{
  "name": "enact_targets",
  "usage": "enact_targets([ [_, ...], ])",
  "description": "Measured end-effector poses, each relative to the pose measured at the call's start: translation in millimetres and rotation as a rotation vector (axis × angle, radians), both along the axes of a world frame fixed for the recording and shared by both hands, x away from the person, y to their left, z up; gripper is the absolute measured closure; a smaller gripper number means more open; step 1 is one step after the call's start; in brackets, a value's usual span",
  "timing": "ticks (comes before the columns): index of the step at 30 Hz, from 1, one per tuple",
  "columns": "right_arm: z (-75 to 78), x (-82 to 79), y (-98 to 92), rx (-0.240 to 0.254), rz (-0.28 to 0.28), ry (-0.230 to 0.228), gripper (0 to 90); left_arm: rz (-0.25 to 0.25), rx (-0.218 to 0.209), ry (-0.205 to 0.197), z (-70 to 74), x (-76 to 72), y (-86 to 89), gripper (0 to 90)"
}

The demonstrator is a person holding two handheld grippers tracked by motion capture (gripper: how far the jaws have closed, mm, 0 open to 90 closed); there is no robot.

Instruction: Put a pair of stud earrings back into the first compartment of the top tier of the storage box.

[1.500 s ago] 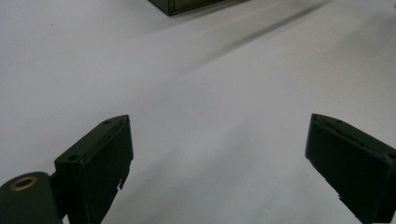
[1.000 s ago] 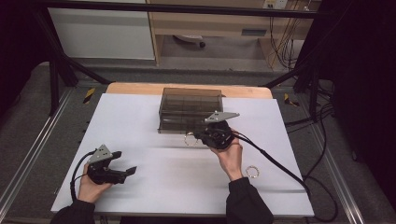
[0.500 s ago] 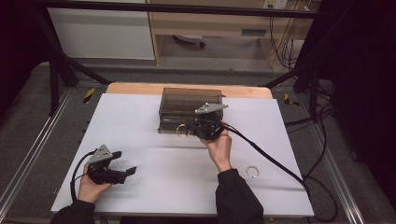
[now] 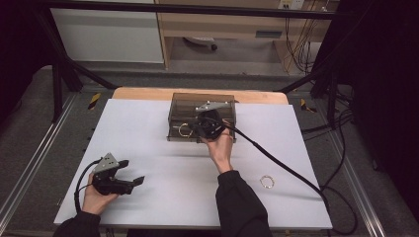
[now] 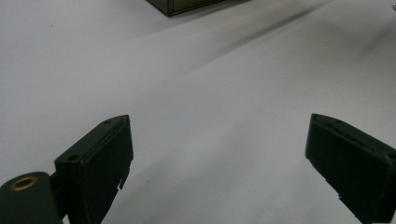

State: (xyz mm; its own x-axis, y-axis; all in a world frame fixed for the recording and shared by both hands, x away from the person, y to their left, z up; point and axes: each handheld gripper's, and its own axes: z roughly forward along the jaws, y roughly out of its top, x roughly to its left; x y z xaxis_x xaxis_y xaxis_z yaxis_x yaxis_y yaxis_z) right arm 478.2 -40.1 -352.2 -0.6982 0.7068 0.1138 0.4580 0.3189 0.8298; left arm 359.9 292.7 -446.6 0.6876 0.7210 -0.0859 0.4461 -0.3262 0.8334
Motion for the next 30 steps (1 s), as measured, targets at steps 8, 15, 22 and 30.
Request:
enact_targets([
  [8, -11.8, 12.8, 12.0, -0.01, -0.011, 0.019, 86.9, -0.001, -0.001, 0.0, 0.0, 0.0, 0.2, 7.2],
  [15, -19.1, 18.2, 16.4, -0.017, -0.017, 0.032, 86.8, -0.002, -0.001, -0.001, 0.0, 0.0, 0.1, 7.2],
  [22, -25.4, 18.8, 18.8, -0.028, -0.002, 0.044, 85.0, -0.002, 0.0, 0.0, 0.0, 0.1, -0.1, 7.2],
  [30, -11.5, 9.4, 13.3, -0.007, 0.026, -0.011, 70.9, -0.001, 0.001, -0.001, 0.0, 0.1, 0.0, 7.2],
])
